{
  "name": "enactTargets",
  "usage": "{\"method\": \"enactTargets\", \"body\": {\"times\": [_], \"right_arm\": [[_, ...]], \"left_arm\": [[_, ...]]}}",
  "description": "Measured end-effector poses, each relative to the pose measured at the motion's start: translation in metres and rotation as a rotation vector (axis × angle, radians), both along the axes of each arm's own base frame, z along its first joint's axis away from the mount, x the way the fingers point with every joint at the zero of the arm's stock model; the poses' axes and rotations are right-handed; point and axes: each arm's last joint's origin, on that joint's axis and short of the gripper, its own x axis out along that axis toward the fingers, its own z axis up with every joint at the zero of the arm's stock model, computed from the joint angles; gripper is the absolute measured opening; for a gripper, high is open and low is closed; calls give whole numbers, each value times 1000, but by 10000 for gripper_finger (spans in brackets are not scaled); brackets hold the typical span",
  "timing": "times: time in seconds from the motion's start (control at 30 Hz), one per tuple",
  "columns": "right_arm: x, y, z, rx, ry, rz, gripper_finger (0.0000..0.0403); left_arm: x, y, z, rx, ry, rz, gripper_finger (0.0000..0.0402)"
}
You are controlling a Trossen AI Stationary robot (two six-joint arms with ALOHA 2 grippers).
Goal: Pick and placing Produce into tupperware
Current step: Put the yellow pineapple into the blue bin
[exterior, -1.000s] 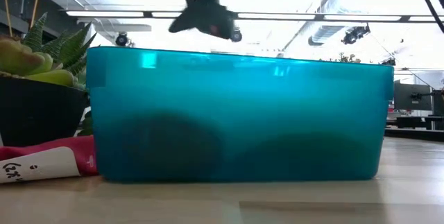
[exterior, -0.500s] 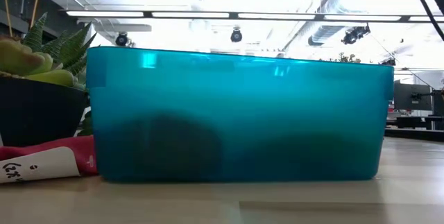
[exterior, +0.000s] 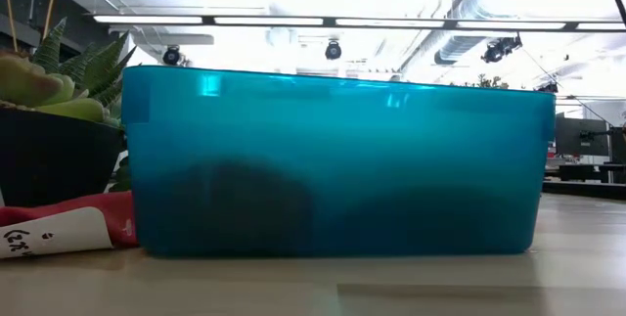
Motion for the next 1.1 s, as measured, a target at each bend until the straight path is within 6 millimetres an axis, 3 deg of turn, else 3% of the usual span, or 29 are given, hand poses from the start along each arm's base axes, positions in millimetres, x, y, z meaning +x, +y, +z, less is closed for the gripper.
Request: {"method": "enactTargets", "body": {"times": [0.2,0.47,0.7,0.93,1.1], "right_arm": [[-33,-12,2,-13,158,-200,243],[-61,-12,1,-4,194,-315,243],[-92,-8,-29,73,170,-314,243],[-122,-1,-60,245,38,-218,243],[-133,7,-73,294,17,-180,243]], "left_arm": [[18,1,-5,83,-52,-53,83],[48,4,-62,67,57,-43,83],[63,4,-88,32,182,-42,83],[69,5,-95,106,238,-131,83],[73,5,-101,130,281,-151,90]]}}
